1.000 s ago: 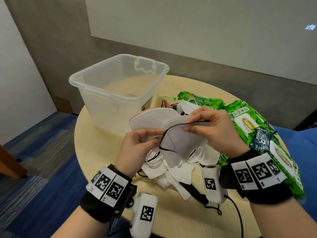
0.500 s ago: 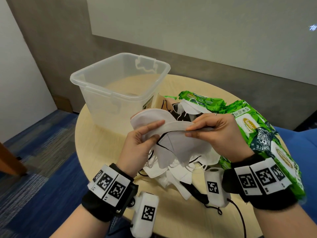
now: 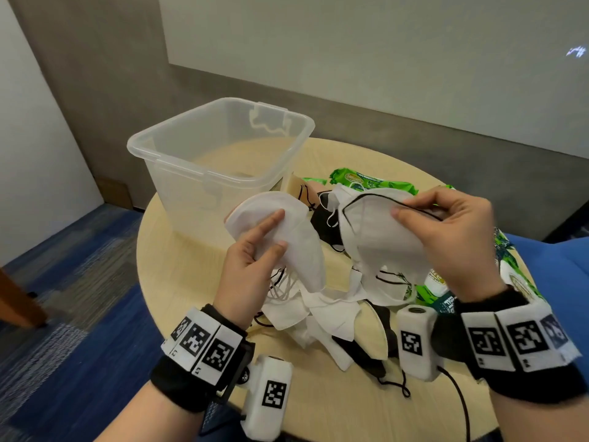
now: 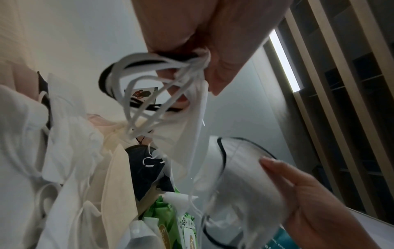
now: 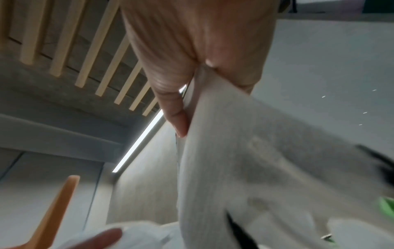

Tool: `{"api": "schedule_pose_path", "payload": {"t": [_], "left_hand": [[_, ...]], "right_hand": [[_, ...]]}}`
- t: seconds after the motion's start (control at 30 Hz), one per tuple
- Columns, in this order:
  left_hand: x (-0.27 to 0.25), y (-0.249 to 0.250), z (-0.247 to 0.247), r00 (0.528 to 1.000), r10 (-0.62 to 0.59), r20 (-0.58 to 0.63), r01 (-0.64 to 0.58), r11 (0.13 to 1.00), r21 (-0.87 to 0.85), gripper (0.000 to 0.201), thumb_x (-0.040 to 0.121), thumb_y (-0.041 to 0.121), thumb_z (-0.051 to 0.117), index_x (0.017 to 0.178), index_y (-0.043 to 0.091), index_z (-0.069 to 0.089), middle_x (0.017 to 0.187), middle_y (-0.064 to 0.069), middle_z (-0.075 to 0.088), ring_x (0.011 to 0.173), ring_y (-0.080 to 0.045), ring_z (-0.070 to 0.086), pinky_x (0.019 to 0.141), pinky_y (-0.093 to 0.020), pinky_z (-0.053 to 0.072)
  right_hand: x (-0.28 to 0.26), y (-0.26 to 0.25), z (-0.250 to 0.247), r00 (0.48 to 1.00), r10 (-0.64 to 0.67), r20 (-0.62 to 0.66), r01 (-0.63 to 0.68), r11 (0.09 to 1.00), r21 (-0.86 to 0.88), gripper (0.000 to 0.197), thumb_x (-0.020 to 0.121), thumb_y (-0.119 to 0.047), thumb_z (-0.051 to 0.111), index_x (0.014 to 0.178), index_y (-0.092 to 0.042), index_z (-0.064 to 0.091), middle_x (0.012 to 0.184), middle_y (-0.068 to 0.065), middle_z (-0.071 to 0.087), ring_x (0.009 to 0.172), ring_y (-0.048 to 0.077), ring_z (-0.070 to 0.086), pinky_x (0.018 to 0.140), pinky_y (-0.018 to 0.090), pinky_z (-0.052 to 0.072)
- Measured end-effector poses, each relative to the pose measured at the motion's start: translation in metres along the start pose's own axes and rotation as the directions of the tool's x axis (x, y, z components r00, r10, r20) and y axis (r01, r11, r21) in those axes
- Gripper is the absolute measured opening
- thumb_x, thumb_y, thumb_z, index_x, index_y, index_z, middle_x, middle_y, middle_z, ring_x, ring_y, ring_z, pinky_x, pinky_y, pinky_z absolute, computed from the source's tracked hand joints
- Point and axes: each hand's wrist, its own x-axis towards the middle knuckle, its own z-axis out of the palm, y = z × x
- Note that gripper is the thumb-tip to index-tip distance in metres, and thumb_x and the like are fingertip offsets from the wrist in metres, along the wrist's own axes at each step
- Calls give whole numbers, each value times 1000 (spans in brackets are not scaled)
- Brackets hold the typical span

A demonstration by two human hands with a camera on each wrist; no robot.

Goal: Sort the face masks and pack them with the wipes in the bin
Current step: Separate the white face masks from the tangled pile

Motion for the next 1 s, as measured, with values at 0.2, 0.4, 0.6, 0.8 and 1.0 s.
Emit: {"api": "schedule_pose_path", "payload": {"t": [0.2, 0.4, 0.6, 0.8, 1.0], "left_hand": [[-6, 2, 12, 998, -13, 56, 18, 996, -84, 33, 83, 24, 57, 114, 15, 61, 113, 12, 67, 111, 0, 58, 91, -12, 45], [-7, 8, 12, 996, -65, 57, 72, 988, -137, 27, 82, 17, 61, 109, 15, 64, 99, 12, 72, 96, 0, 65, 78, -15, 51], [-6, 3, 8, 996, -84, 43, 85, 996, -28, 54, 81, -18, 47, 111, 23, 64, 113, -4, 66, 95, -11, 65, 75, -19, 52], [-2, 3, 2, 996, -77, 35, 78, 997, -28, 57, 84, -18, 44, 112, 27, 62, 118, -5, 65, 107, -21, 63, 89, -32, 52], [4, 4, -8, 999, -31, -37, 32, 999, 31, 54, 86, -14, 48, 113, 31, 59, 124, 7, 60, 119, -14, 55, 102, -37, 45]], "right_hand": [[-27, -12, 43, 921, -6, 390, -4, 1000, 27, 19, 68, -13, 72, 65, -30, 63, 67, -14, 65, 69, -1, 59, 72, 16, 47], [-38, -21, 52, 637, 29, 771, -86, 996, 33, 22, 75, -4, 73, 68, -22, 61, 69, -11, 63, 71, 1, 57, 74, 17, 44], [-42, -20, 51, 601, 54, 797, -112, 994, 17, 16, 74, -1, 73, 74, -15, 65, 80, -7, 69, 82, 2, 62, 77, 18, 46], [-44, -16, 45, 583, 40, 812, 16, 998, -61, 11, 70, -8, 78, 75, -16, 72, 125, 0, 55, 115, -8, 46, 95, 5, 31], [-34, -23, 23, 483, -6, 876, 57, 998, -25, 10, 71, -16, 77, 72, -24, 70, 119, -5, 56, 107, -5, 53, 89, 16, 42]]}}
